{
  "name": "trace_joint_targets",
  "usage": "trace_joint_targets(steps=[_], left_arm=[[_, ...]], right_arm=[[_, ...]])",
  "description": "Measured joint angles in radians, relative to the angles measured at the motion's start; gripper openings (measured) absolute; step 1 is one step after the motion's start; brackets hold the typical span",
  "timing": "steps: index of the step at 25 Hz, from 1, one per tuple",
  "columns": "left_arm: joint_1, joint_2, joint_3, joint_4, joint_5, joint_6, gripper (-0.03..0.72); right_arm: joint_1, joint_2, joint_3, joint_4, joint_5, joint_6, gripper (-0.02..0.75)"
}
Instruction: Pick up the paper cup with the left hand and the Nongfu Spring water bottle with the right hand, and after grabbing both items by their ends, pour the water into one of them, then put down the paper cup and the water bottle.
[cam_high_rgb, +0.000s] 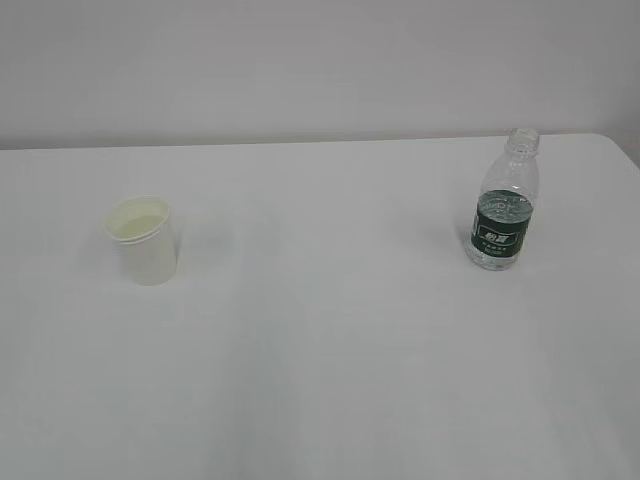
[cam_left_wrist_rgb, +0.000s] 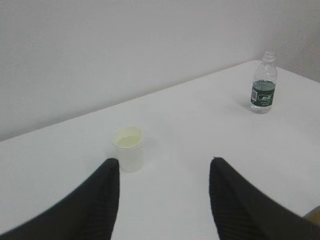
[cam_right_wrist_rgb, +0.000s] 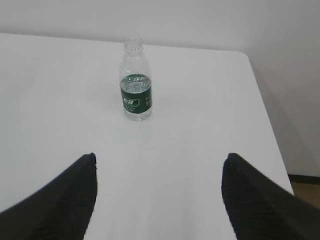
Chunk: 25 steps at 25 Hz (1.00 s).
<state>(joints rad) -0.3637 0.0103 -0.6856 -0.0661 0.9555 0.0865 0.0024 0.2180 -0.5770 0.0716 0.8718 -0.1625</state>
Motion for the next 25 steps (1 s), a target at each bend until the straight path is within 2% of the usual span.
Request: trace_joint_targets(steps=[7,13,16,25], left_arm=[[0.0,-0.002,0.0,-0.033,0.03,0.0,0.41],[0.0,-0.002,0.0,-0.065,0.03,0.0,0.407],[0.0,-0.002,0.005,-0.069,0.031,0.0,0.405],[0.0,-0.006,0.048,-0.086,0.05,0.0,0.399]], right_arm=[[0.0,-0.058,-0.049,0.056,0.206,0.012,0.59],[0.0,-0.226,-0.054,0.05,0.311,0.098,0.59],[0.0,-0.237,-0.063,0.021,0.368,0.107,0.59],[0.0,-0.237,-0.065,-0.019,0.397,0.112,0.59]])
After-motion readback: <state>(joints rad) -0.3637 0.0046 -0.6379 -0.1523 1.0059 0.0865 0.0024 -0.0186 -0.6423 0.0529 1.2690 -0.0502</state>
